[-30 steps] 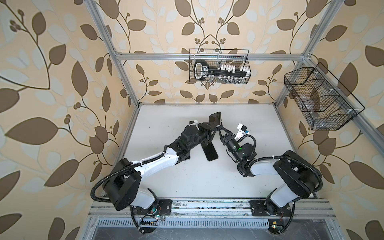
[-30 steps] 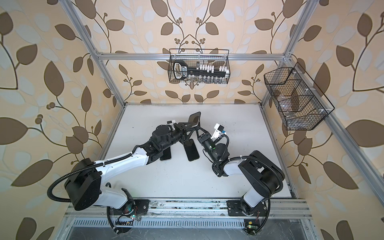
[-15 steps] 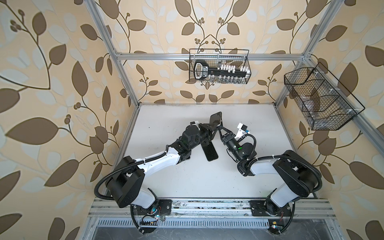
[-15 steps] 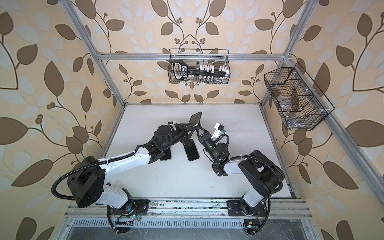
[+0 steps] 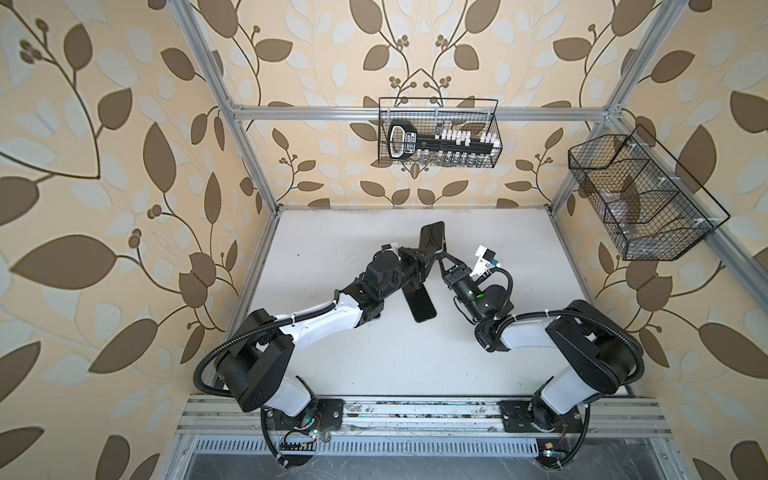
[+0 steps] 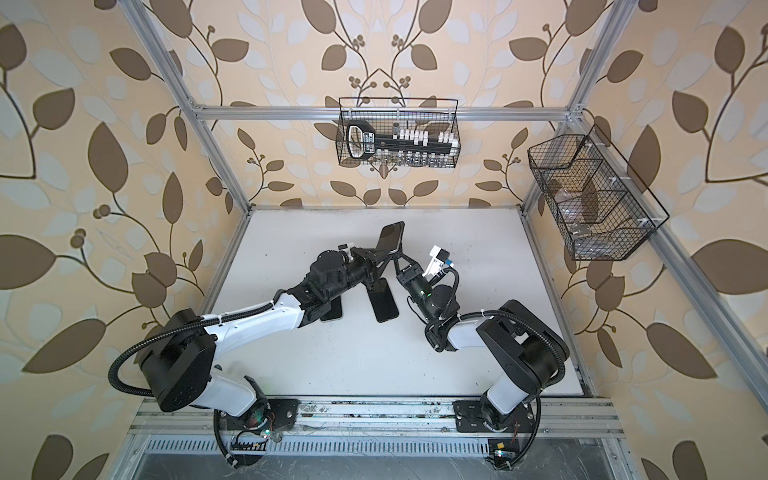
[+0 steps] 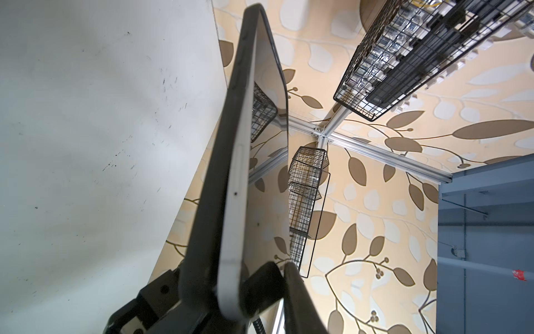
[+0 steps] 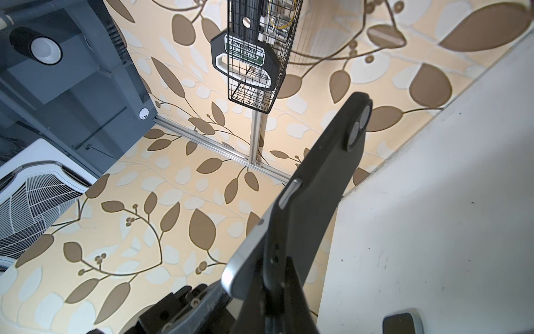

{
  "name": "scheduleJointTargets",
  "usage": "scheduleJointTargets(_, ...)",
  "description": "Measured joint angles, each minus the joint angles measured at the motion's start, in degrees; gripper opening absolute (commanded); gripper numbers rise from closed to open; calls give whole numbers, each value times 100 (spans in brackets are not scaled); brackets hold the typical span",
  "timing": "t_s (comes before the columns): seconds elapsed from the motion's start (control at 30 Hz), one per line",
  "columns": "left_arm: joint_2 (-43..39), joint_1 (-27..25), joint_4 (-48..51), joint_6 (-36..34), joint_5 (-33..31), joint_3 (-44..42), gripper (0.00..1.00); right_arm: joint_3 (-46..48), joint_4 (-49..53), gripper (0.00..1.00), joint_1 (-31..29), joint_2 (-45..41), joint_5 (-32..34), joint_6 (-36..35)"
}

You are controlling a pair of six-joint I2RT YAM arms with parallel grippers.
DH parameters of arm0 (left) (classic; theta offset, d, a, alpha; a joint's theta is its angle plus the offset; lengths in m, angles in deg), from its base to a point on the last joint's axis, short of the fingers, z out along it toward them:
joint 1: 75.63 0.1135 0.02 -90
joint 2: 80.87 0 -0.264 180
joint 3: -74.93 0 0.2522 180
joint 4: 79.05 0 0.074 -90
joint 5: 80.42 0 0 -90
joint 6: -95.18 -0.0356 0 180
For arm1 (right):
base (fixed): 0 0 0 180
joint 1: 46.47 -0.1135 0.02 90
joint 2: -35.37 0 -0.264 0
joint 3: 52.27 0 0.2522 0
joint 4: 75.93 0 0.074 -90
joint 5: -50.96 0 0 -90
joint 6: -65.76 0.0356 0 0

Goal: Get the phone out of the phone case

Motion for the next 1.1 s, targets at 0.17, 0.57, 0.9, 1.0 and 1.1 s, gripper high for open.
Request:
scheduleJointTargets(0.17,7,0,-44,11,-2,0,16,0,0,0,20,0,-2,-2)
scheduleJointTargets(0.57,39,7,-162,-22,98,4,0,4,61,0,35,0,-87,-22)
scheduleJointTargets(0.9,101,9,-22,-118,192,96,0,103,39,0,63,-2,-70,-22)
scheduleJointTargets(1.0,101,2,136,-177,254,173,0,166,-26,0,61,-2,-44,-42)
scheduleJointTargets(1.1,101,0,245,-262,267,208,0,221,-85,0,61,-2,-26,-61)
